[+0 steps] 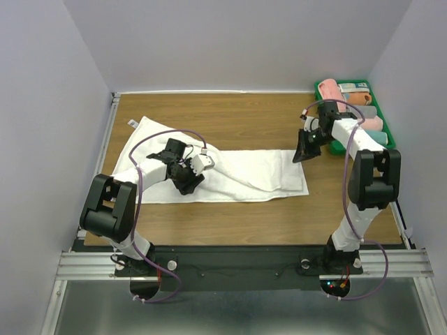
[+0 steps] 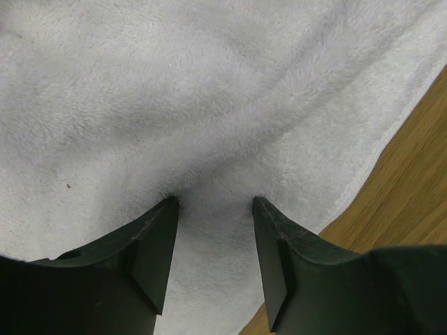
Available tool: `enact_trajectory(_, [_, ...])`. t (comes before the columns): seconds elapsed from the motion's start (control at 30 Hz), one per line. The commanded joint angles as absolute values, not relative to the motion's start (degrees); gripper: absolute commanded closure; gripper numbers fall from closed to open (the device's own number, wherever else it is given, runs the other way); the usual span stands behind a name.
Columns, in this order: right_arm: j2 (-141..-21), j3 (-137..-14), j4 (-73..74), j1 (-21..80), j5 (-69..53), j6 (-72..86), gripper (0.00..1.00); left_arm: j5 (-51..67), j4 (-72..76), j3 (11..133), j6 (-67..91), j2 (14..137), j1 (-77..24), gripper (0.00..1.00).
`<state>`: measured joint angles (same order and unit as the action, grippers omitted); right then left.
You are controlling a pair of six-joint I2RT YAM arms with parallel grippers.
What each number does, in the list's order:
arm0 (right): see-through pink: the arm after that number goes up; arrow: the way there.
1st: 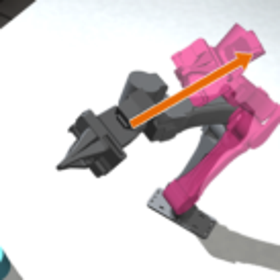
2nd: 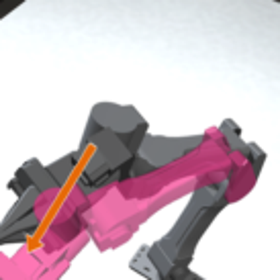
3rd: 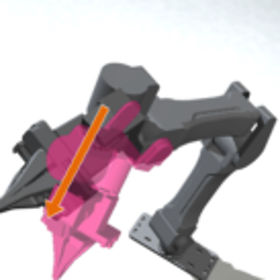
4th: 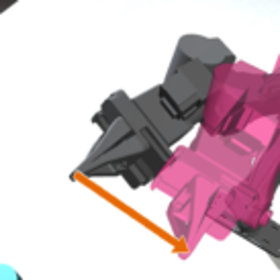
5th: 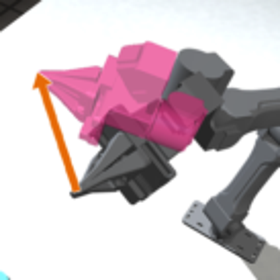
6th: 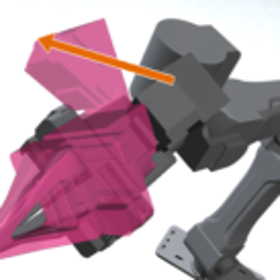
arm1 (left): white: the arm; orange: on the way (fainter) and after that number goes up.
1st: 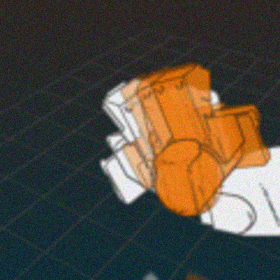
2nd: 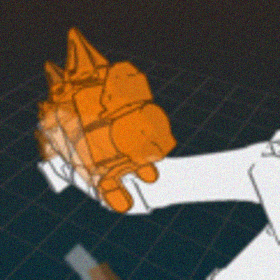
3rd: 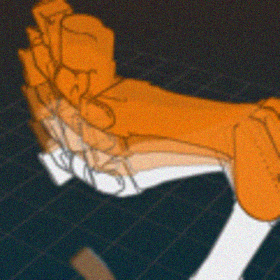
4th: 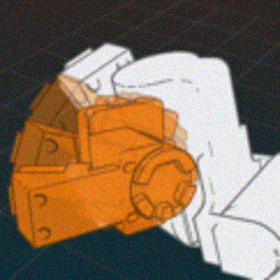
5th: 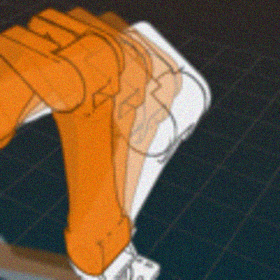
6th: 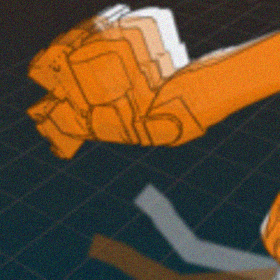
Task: Roll the towels
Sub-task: Flatten the towel
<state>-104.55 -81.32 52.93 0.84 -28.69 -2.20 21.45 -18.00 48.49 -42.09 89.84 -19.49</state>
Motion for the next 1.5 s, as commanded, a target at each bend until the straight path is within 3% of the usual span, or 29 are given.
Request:
enact_trajectory(0.0, [-109.06, -84.9, 49.48, 1.23, -30.76, -0.7, 0.99, 22.06, -18.9, 47.63, -41.75, 91.93, -19.78, 0.42])
enact_trajectory(0.17, [-108.9, -83.58, 52.63, 1.32, -32.52, -6.92, 0.98, 21.97, -19.16, 47.99, -41.84, 91.67, -19.78, 0.41])
enact_trajectory(0.3, [-100.74, -79.56, 54.23, 1.49, -30.34, -17.91, 0.68, 22.15, -19.16, 48.08, -41.84, 92.28, -19.78, 0.41])
enact_trajectory(0.33, [-98.29, -76.76, 53.1, 1.58, -29.37, -19.84, 0.56, 22.24, -19.16, 48.25, -41.75, 92.55, -19.78, 0.41])
enact_trajectory(0.43, [-90.89, -69.54, 49.49, 5.17, -22.78, -25.3, 0.48, 22.67, -19.16, 48.43, -41.57, 92.64, -19.78, 0.41])
enact_trajectory(0.53, [-85.88, -63.57, 43.89, 14.55, -14.26, -25.41, 0.48, 22.41, -19.07, 48.43, -41.4, 92.64, -19.78, 0.41])
enact_trajectory(0.77, [-84.2, -58.37, 36.22, 24.15, -3.44, -25.14, 0.48, 22.15, -18.99, 47.2, -41.22, 92.29, -19.78, 0.41])
enact_trajectory(1.27, [-87.54, -52.74, 29.89, 28.39, 5.52, -26.63, 0.48, 21.97, -17.76, 46.23, -40.96, 92.55, -19.78, 0.41])
enact_trajectory(1.4, [-87.89, -52.64, 27.95, 28.39, 8.51, -26.19, 0.63, 21.45, -17.58, 46.14, -40.78, 92.72, -19.78, 0.41])
enact_trajectory(1.47, [-87.63, -53.52, 27.42, 28.39, 9.66, -25.84, 0.85, 20.66, -17.32, 46.06, -40.61, 93.25, -19.78, 0.45])
